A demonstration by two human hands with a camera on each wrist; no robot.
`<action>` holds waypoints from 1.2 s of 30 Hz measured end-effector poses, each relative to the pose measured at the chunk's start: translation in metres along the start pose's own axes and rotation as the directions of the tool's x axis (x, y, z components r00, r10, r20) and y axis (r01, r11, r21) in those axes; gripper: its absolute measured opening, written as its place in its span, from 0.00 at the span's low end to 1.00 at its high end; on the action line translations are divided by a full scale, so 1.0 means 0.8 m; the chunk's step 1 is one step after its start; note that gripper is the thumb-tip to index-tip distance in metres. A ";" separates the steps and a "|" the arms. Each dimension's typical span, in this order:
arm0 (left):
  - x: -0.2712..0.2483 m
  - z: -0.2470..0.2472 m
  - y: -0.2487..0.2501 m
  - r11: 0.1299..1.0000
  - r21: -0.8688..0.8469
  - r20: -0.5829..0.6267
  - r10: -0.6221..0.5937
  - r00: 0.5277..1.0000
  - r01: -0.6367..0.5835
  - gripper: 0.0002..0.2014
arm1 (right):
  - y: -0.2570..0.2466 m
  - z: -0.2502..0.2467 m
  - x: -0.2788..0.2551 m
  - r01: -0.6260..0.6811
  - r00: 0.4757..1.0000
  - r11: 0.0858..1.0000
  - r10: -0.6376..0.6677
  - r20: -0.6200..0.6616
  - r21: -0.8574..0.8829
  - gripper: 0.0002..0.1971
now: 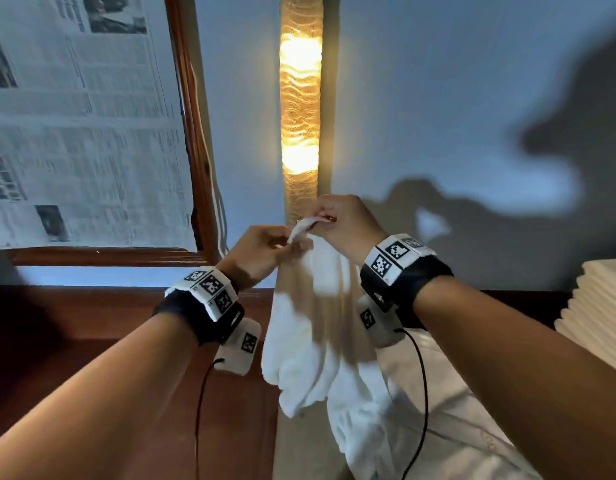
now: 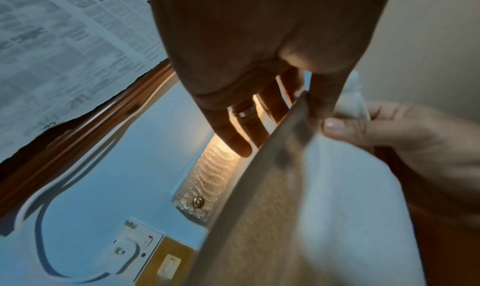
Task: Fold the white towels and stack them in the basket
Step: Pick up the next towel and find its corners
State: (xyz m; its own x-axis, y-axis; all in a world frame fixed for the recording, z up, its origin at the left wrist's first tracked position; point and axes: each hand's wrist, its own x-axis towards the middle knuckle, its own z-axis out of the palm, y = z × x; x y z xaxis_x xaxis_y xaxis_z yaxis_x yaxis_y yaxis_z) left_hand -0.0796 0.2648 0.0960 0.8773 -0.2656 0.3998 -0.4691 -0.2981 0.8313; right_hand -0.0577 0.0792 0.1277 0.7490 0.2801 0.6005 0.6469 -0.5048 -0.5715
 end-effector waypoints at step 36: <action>-0.024 -0.079 -0.053 0.982 -0.182 -0.020 0.047 0.999 -0.050 0.26 | -0.049 0.095 0.000 -0.007 0.992 0.979 -0.019 -0.124 -0.205 0.09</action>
State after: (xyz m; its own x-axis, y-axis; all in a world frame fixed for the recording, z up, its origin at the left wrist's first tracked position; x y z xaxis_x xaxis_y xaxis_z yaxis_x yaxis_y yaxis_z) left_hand -0.0705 0.3404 0.0774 0.8561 -0.2611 0.4461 -0.4859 -0.1124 0.8668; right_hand -0.0721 0.1611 0.1076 0.7130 0.1865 0.6759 0.5987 -0.6637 -0.4484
